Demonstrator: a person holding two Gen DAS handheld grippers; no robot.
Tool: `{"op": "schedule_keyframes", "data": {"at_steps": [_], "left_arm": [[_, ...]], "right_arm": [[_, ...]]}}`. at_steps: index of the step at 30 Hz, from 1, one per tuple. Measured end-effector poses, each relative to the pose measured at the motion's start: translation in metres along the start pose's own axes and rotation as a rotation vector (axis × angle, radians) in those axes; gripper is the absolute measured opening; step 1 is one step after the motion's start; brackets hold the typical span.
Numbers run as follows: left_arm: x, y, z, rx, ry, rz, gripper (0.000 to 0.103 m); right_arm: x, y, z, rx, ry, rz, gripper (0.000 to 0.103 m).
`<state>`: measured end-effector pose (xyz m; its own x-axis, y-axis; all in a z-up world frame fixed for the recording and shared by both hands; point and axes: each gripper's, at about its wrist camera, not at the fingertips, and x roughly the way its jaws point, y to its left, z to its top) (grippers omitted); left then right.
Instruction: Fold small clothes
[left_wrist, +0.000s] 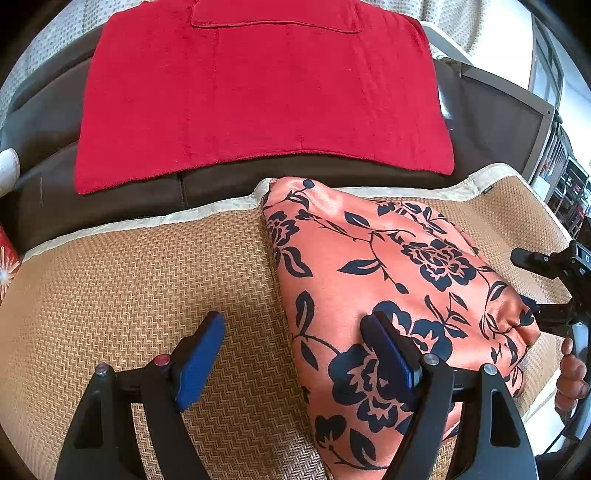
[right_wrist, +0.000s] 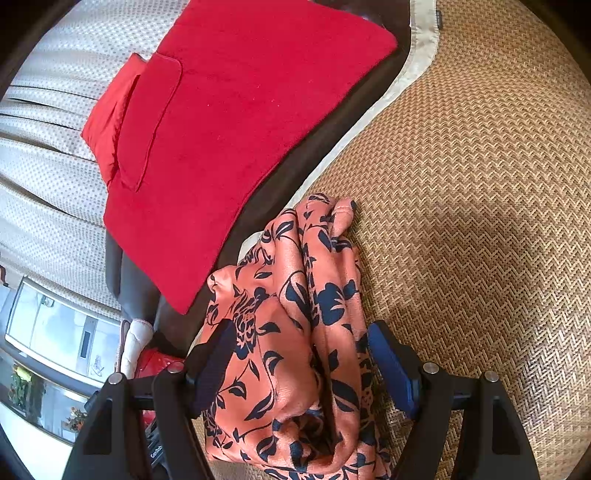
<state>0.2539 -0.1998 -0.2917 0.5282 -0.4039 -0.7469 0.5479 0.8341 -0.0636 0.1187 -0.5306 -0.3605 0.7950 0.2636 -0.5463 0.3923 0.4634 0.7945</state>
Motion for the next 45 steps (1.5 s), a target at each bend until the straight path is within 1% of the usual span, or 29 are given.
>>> {"op": "schedule_keyframes", "data": {"at_steps": [45], "left_arm": [[0.0016, -0.0060, 0.0038, 0.041, -0.018, 0.028, 0.081]], "right_arm": [[-0.0028, 0.0009, 0.0009, -0.022, 0.023, 0.009, 0.078]]}}
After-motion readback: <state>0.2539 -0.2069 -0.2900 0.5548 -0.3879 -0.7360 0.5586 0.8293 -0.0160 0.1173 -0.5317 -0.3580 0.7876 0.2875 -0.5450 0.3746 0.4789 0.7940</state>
